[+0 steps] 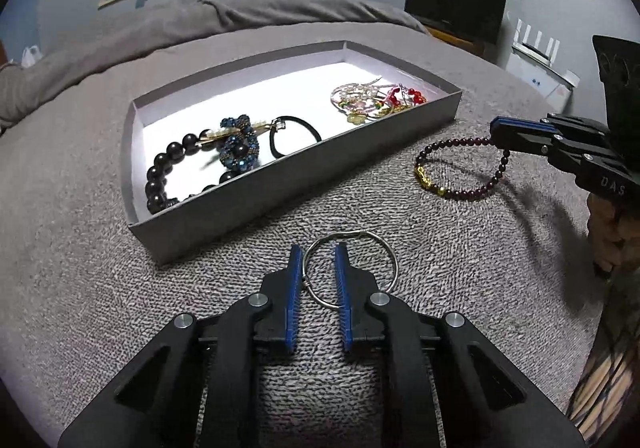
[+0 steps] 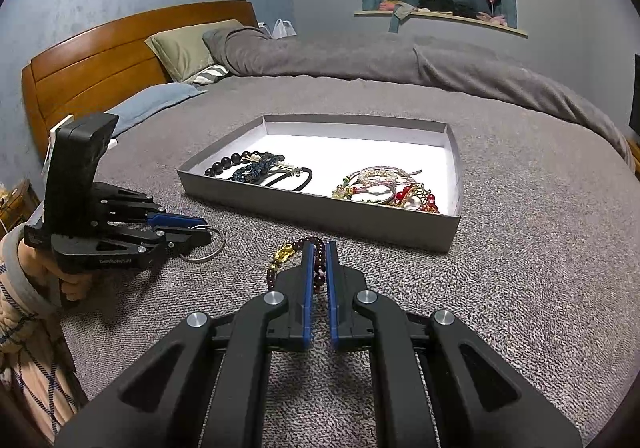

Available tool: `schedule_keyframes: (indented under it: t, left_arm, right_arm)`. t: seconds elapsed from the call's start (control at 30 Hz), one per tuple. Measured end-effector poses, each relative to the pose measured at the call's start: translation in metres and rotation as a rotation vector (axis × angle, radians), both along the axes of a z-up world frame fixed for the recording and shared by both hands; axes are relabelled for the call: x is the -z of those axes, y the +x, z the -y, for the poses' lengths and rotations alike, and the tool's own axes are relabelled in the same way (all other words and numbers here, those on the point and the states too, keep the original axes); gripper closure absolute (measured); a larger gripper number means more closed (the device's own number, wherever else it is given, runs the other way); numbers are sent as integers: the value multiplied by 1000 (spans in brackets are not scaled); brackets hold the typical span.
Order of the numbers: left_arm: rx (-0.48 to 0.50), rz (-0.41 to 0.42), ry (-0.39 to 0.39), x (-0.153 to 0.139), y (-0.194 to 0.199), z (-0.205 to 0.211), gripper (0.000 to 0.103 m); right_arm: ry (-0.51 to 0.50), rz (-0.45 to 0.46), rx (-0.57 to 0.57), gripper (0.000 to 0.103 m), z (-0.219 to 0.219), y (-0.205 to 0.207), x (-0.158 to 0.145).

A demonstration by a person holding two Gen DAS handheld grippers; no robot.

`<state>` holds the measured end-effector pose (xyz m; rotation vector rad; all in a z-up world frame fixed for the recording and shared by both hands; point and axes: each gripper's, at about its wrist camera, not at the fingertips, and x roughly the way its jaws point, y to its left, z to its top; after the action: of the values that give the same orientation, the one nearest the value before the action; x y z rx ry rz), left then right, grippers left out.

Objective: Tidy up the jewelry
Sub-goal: 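Grasp the silver hoop with the left tool while the right tool grasps the dark red bead bracelet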

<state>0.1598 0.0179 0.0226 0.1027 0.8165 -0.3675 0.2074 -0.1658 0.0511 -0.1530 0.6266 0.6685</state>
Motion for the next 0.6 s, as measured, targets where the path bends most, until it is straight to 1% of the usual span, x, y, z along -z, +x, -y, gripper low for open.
schedule_keyframes:
  t: [0.03,0.07,0.1,0.13,0.17,0.23,0.27,0.3,0.37,0.5,0.57,0.6]
  left_arm:
    - [2,-6,-16,-1,1,-2,85]
    - [4,-14,-36,-1,1,-4,79]
    - [9,-22,-60,-2,2,-7,65]
    - [16,-28,-101,-4,2,-10,56]
    - [16,-24,-112,-5,1,-10,44]
    - [13,-15,-109,-7,0,-10,42]
    - [15,-11,-117,-8,-1,-10,39]
    - [18,-11,-124,-9,-1,-10,32]
    - [31,0,-127,-10,-4,-7,30]
    - [45,-2,-112,-8,-4,1,29]
    - [45,-7,-83,-4,-3,6,29]
    - [45,-9,-69,-2,-3,8,32]
  right_arm:
    - [-1,0,1,97,0,0,0]
    - [-2,0,2,97,0,0,0]
    - [-4,0,3,97,-1,0,1]
    - [-7,1,2,97,-1,0,1]
    - [-9,2,3,97,-1,0,1]
    - [-8,6,2,97,-1,-1,0]
    - [-6,6,2,97,-2,0,0]
    - [-6,6,2,97,-2,0,-1]
    - [-6,4,2,97,-2,0,0]
    - [-6,2,1,97,-2,0,0]
    - [-7,2,-1,97,-2,0,0]
    - [-7,2,-1,97,-3,0,0]
